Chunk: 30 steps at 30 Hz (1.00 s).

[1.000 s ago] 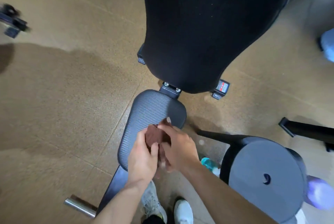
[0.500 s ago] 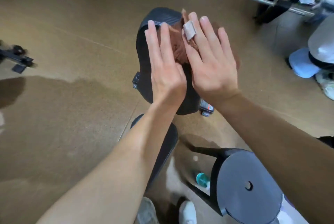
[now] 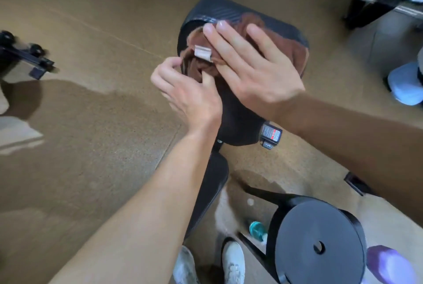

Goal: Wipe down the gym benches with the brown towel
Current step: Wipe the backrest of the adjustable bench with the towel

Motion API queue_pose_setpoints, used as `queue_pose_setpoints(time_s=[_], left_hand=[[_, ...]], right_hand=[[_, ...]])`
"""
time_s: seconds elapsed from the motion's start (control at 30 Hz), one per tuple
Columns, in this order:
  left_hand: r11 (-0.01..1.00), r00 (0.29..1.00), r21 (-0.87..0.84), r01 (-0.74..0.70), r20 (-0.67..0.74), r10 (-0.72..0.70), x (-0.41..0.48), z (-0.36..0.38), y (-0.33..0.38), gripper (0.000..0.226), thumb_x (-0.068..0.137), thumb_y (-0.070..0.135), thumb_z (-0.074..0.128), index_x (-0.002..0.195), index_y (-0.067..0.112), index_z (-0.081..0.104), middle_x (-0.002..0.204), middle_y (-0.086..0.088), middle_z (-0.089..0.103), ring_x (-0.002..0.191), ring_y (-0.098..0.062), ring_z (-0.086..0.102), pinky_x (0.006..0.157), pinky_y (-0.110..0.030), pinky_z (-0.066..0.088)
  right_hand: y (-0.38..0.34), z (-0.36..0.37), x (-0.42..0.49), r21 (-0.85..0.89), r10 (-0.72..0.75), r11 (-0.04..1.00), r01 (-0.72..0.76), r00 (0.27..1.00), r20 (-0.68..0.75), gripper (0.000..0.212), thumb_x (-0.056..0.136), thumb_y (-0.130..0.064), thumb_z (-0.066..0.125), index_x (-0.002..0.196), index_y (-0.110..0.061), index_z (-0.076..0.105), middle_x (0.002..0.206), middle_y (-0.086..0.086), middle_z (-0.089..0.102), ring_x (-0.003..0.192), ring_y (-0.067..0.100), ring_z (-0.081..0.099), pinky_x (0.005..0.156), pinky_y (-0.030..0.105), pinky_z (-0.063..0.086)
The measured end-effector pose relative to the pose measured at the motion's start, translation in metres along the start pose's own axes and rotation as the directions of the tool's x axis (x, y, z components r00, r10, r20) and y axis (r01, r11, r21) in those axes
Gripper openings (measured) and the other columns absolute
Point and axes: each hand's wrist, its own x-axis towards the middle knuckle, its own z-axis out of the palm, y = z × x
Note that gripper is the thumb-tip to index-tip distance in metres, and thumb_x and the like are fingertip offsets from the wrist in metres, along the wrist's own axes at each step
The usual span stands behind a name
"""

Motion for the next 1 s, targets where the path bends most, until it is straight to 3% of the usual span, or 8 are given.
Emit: queue_pose_setpoints(time_s=[0.1,0.23,0.47,0.53,0.63,0.77,0.9,1.0], left_hand=[[0.979,0.991,-0.166,0.12,0.078,-0.108,0.028,-0.002,0.016,0.017,0.084,0.019,0.056,0.091,0.02,0.04,0.097,-0.007,0.058,0.086,-0.025,0.055,0.078,-0.038,0.045],[0.992,0.961,-0.023,0.122,0.254,-0.112,0.017,0.001,-0.021,0.024,0.084,0.006,0.044,0.107,0.012,0.05,0.109,-0.01,0.063,0.102,-0.028,0.058,0.091,-0.037,0.045],[0.967,0.642,0.208,0.147,0.724,-0.253,-0.049,0.024,-0.117,0.052,0.087,0.007,0.06,0.135,0.02,0.046,0.121,0.001,0.062,0.113,-0.02,0.06,0.095,-0.028,0.046],[0.978,0.663,0.137,0.16,0.718,-0.209,-0.061,0.024,-0.115,0.045,0.092,0.013,0.06,0.135,0.021,0.05,0.125,0.0,0.063,0.115,-0.021,0.061,0.102,-0.035,0.048],[0.926,0.789,-0.073,0.37,0.55,-0.272,-0.045,0.014,-0.086,0.028,0.089,0.014,0.056,0.111,0.031,0.059,0.101,0.006,0.07,0.094,-0.015,0.067,0.089,-0.038,0.056],[0.912,0.941,-0.265,0.314,0.211,-0.263,0.018,-0.003,-0.033,0.027,0.085,0.0,0.057,0.096,0.025,0.056,0.086,0.014,0.062,0.08,0.001,0.059,0.078,-0.013,0.048],[0.947,0.984,-0.272,0.172,0.095,-0.152,0.031,0.001,-0.037,0.035,0.078,0.001,0.05,0.107,0.017,0.058,0.101,0.004,0.062,0.092,-0.01,0.06,0.085,-0.018,0.05],[0.951,0.956,-0.16,0.266,0.171,-0.238,-0.008,0.016,-0.068,0.042,0.078,-0.002,0.051,0.114,0.017,0.057,0.109,0.002,0.056,0.097,-0.012,0.057,0.086,-0.02,0.046]], right_hand=[[0.022,-0.007,0.038,0.036,-0.034,0.999,0.032,0.998,0.048,0.044,0.104,-0.011,0.027,0.143,0.0,0.044,0.158,0.021,0.034,0.145,0.035,0.035,0.119,0.049,0.024],[-0.007,0.01,0.025,-0.058,-0.203,0.976,0.209,0.975,0.09,0.052,0.102,-0.014,0.028,0.151,0.002,0.032,0.163,0.016,0.025,0.15,0.03,0.026,0.123,0.041,0.018],[-0.058,0.033,-0.092,0.009,-0.443,0.861,0.509,0.742,0.503,0.064,0.097,-0.012,0.02,0.15,0.016,-0.002,0.161,0.033,-0.011,0.153,0.038,0.004,0.123,0.046,-0.001],[-0.051,0.024,-0.093,0.01,-0.455,0.843,0.537,0.704,0.545,0.066,0.097,-0.015,0.017,0.15,0.015,-0.007,0.162,0.029,-0.014,0.153,0.037,0.0,0.123,0.046,-0.003],[-0.032,0.015,-0.057,-0.053,-0.41,0.88,0.473,0.811,0.418,0.061,0.101,-0.02,0.019,0.155,0.008,0.009,0.165,0.023,0.004,0.153,0.033,0.012,0.124,0.045,0.004],[-0.015,0.006,0.024,-0.031,-0.282,0.953,0.301,0.92,0.271,0.054,0.104,-0.017,0.017,0.155,0.001,0.021,0.165,0.019,0.013,0.152,0.033,0.017,0.123,0.045,0.007],[-0.022,0.017,0.038,-0.115,-0.246,0.957,0.268,0.954,0.172,0.054,0.104,-0.014,0.012,0.155,0.003,0.019,0.165,0.018,0.016,0.152,0.032,0.019,0.124,0.042,0.009],[-0.044,0.034,-0.01,-0.113,-0.35,0.916,0.386,0.903,0.248,0.055,0.105,-0.015,0.012,0.155,0.007,0.012,0.165,0.022,0.012,0.152,0.034,0.018,0.125,0.041,0.016]])
